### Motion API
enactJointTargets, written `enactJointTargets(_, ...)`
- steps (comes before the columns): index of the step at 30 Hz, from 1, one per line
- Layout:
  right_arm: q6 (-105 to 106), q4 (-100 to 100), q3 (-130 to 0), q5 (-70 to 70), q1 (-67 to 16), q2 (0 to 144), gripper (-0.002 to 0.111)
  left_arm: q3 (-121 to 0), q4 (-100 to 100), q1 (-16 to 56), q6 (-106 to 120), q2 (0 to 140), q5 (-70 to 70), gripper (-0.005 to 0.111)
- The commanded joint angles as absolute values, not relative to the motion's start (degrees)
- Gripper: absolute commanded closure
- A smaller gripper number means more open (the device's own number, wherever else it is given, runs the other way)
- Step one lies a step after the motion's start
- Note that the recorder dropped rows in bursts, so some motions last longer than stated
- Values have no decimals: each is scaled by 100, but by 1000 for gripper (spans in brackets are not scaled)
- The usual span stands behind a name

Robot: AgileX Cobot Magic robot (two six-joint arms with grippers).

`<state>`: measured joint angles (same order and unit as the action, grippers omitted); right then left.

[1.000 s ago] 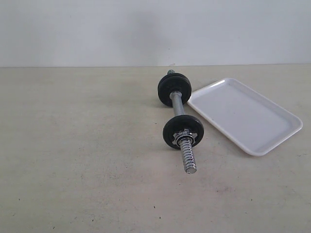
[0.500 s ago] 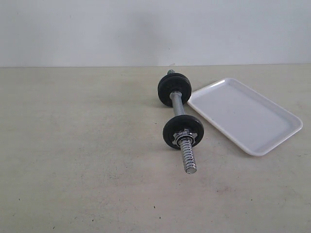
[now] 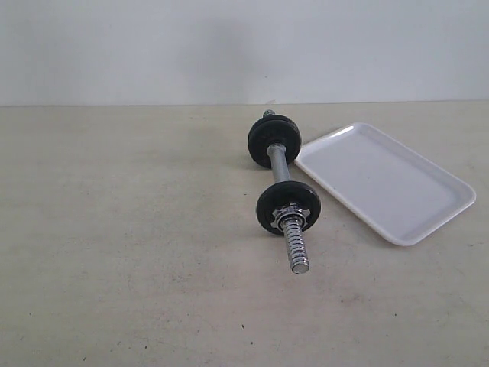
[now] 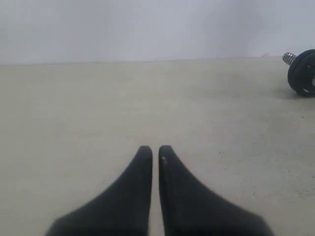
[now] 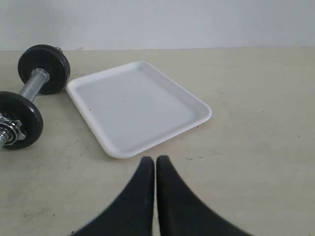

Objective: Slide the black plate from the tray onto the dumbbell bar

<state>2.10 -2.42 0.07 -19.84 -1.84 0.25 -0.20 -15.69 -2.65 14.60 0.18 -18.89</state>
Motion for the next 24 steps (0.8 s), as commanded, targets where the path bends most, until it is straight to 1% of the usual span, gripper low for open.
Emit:
enactJointTargets(1,193,-290,0,-1912,-172,0,109,0,-1763,-272,1345,0,-1889,102)
enactJointTargets(5,193,-290,0,-1912,-172,0,109,0,-1706,-272,1345,0,-1889,102)
enactJointTargets(10,193,-290,0,-1912,-172,0,109,0,-942,-272,1278,0,-2016,102)
enactJointTargets(15,193,-290,0,-1912,-172,0,109,0,-540,-272,156,0,-2063,102)
enactJointTargets(24,193,-290,0,-1912,-172,0,109,0,-244,-272,104,0,-2042,102)
